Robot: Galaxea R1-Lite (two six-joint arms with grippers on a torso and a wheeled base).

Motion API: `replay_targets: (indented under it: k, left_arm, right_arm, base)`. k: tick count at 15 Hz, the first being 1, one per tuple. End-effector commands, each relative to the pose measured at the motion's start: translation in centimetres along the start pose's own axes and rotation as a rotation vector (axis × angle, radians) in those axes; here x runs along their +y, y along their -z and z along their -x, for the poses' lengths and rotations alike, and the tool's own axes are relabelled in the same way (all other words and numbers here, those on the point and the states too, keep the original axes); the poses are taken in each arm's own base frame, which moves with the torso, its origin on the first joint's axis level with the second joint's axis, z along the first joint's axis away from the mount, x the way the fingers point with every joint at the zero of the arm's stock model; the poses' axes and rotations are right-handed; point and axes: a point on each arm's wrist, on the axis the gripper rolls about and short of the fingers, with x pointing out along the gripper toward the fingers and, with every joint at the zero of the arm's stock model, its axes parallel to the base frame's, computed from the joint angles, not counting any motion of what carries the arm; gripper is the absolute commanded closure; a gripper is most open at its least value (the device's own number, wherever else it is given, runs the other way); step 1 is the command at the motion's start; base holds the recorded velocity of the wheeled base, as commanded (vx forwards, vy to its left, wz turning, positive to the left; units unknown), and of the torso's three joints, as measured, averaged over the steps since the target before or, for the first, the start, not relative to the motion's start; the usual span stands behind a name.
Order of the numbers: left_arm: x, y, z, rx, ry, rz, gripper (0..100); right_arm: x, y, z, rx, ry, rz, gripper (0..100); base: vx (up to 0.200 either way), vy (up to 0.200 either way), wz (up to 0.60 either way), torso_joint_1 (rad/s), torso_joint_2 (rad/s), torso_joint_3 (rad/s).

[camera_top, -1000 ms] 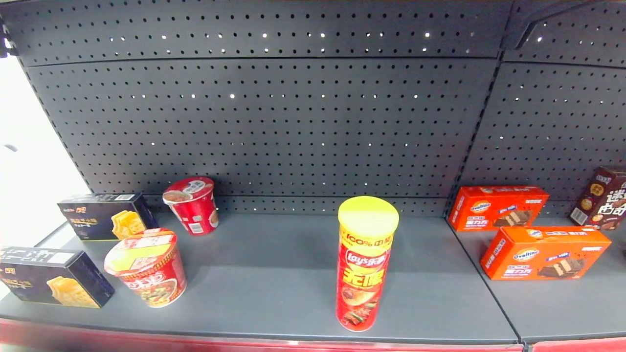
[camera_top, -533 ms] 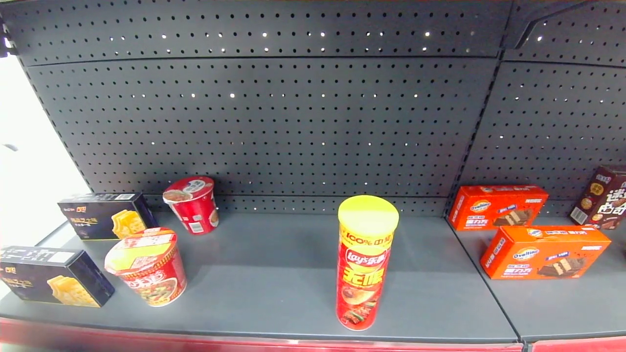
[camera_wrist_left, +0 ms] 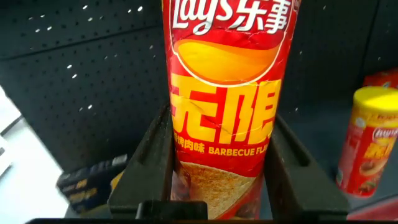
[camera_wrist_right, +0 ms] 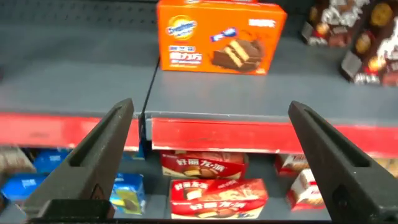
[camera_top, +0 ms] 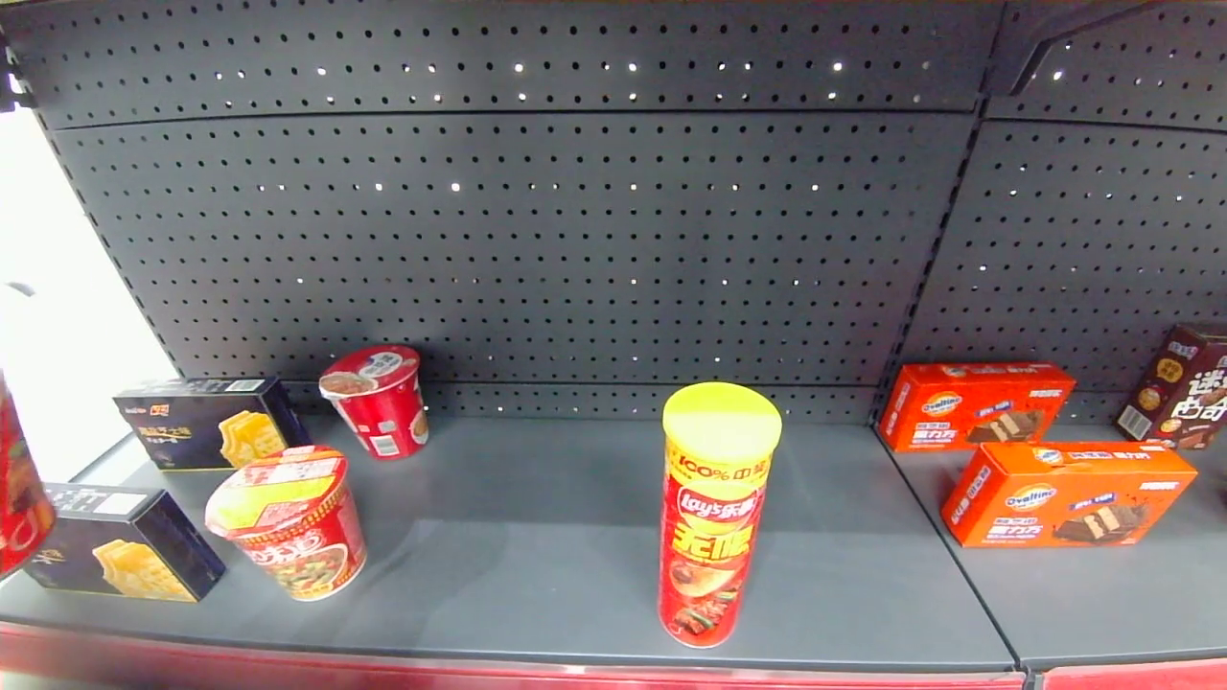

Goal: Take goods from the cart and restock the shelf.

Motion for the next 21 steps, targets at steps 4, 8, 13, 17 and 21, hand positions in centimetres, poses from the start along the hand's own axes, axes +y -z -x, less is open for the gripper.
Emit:
replay_targets:
  k: [4, 8, 13, 17, 21]
  left_arm:
    - [-1.0, 2.1, -9.0, 0.066, 0.079, 0.108, 100]
    - [-2.9, 4.2, -13.6, 0.079, 0.143, 0.115, 100]
    - [-4.8, 6.8, -16.9, 0.098, 0.194, 0.121, 100]
    - [-6.9, 9.6, -19.5, 0.122, 0.242, 0.126, 100]
    - [-8.0, 13.2, -21.6, 0.109, 0.227, 0.126, 100]
  right_arm:
    - [0.0, 0.0, 0.0, 0.019, -0.021, -0.002, 0]
    - [-0.3, 0.0, 0.0, 0.028, 0.125, -0.007, 0]
    - [-0.2, 0.1, 0.1, 0.013, 0.052, -0.048, 0]
    - [0.0, 0.2, 0.7, -0.017, -0.089, -0.072, 0]
    - [0.0, 0.2, 0.7, -0.017, -0.088, -0.071, 0]
  base:
    - [0.0, 0.0, 0.0, 0.0, 0.0, 0.0]
    - [0.0, 0.0, 0.0, 0.0, 0.0, 0.0]
    - [0.0, 0.0, 0.0, 0.0, 0.0, 0.0]
    - [0.0, 0.0, 0.0, 0.0, 0.0, 0.0]
    - [0.0, 0.0, 0.0, 0.0, 0.0, 0.0]
